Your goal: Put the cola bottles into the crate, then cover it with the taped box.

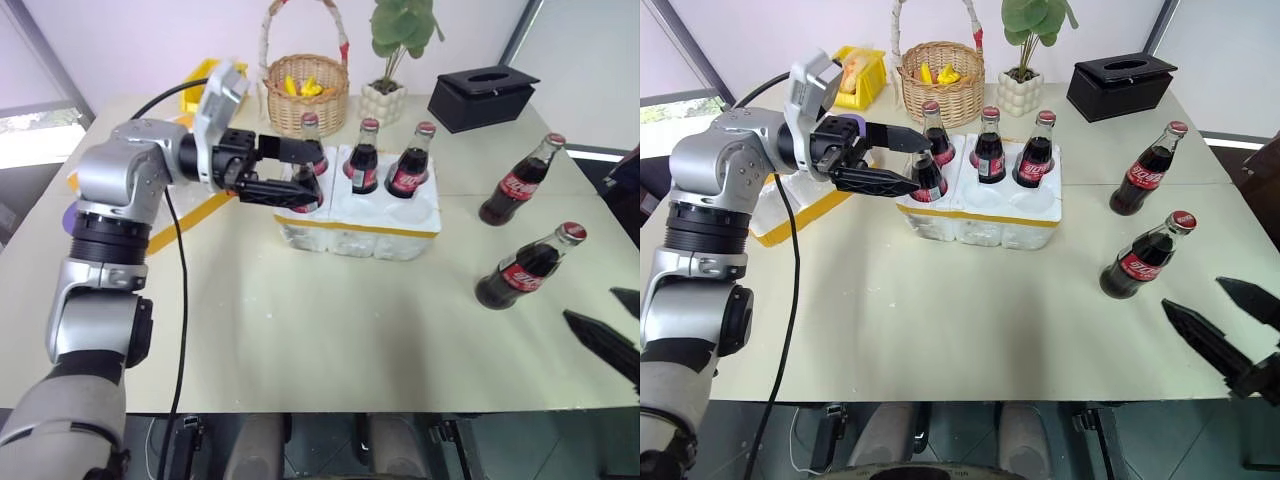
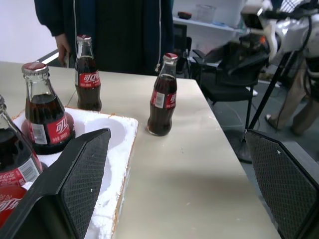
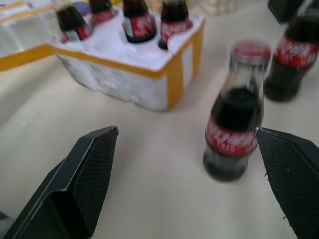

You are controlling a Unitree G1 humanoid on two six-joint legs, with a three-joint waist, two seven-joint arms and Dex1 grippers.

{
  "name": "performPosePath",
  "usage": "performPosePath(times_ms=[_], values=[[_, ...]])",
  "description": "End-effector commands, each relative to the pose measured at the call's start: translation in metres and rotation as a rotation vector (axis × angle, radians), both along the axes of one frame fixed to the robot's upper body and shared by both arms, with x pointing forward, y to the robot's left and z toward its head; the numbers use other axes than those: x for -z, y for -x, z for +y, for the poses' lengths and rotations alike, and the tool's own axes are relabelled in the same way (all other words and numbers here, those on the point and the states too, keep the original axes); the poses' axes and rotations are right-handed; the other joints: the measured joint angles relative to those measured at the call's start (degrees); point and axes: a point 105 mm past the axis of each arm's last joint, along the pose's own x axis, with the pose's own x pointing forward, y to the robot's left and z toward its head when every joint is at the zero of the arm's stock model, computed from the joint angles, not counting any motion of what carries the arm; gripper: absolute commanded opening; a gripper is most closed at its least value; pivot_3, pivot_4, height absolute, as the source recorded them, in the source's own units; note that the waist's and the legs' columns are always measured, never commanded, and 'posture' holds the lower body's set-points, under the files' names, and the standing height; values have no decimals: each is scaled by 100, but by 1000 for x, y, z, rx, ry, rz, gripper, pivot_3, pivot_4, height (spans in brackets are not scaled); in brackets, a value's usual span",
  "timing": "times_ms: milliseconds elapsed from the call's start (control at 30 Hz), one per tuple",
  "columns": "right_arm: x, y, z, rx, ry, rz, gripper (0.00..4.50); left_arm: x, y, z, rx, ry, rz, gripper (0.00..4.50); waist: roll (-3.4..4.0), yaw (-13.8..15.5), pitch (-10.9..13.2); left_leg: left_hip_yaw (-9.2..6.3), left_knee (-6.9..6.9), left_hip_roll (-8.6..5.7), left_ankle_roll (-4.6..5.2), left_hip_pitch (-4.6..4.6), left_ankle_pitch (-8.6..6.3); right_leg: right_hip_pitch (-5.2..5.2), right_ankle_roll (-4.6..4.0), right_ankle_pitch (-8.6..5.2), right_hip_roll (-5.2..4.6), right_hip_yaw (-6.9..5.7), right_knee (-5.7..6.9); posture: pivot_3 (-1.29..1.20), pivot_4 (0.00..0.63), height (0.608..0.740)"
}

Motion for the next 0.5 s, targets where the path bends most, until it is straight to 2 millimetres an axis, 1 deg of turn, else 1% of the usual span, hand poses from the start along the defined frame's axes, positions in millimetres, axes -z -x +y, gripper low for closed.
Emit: performPosePath(times_ms=[33,167,267,500], values=[[9,-9,-4,50,23,-45,4500,-6,5,-3,17,-18,-55,4464,1,0,0,0,0,0,0,0,0,0,-4,2,0,0,0,0,150,740],[20,-22,-4,61,-6,-76,4500,-5,6,-4,17,-25,-57,4464,3,0,-1,0,-2,0,0,1,0,-1,-18,11,0,0,0,0,150,740],[29,-35,-14,117,-23,-88,4500,-5,7,-6,16,-24,-58,4464,3,3,-1,-2,-3,0,0,0,0,-1,-19,11,1,0,0,0,150,740],[37,-52,-17,111,-124,-125,4500,-6,7,-5,6,-26,-67,4464,4,5,-1,-2,-6,-1,0,-1,0,-1,-20,11,2,0,0,0,150,740]])
